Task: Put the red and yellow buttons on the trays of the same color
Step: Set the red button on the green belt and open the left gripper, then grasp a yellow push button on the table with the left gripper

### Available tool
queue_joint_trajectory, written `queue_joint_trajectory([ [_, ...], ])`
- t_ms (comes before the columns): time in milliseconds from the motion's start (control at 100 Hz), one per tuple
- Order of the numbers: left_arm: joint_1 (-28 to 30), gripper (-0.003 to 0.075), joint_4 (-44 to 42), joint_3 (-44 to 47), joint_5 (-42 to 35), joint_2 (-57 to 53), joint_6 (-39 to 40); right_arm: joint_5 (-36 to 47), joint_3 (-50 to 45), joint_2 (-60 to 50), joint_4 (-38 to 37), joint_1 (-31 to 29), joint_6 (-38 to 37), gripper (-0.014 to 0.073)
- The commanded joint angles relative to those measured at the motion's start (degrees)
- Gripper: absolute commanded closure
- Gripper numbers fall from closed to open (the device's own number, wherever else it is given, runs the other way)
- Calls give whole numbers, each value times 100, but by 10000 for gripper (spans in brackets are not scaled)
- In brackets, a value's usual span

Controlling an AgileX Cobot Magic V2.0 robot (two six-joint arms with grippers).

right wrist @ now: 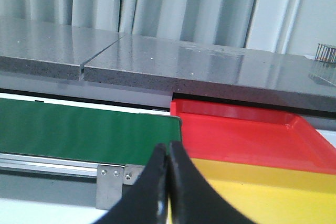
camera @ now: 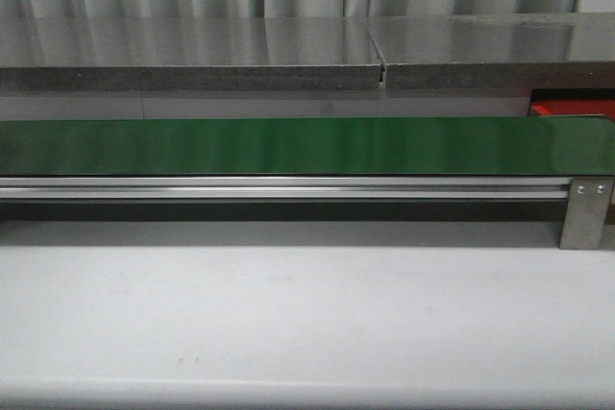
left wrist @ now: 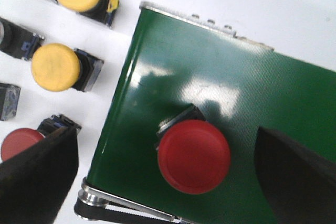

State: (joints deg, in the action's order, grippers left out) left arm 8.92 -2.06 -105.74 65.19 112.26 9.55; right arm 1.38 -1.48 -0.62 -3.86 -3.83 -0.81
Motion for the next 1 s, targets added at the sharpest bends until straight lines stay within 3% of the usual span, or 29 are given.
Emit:
queue_joint_trajectory([
  [0,-41,60,16,-298,-158,-572,0,465,128,-78,-50,-34,15,662],
  [250,391,60,-281,-287,-70,-1178,37,465,128,-78,-50,-34,15,662],
  [570,1610,60,-281,101,138,-1309,175,465,128,-78,-50,-34,15,662],
  [990,2707,61,-184,1278,-773,-1309,371,465,128,-78,-50,-34,15,662],
])
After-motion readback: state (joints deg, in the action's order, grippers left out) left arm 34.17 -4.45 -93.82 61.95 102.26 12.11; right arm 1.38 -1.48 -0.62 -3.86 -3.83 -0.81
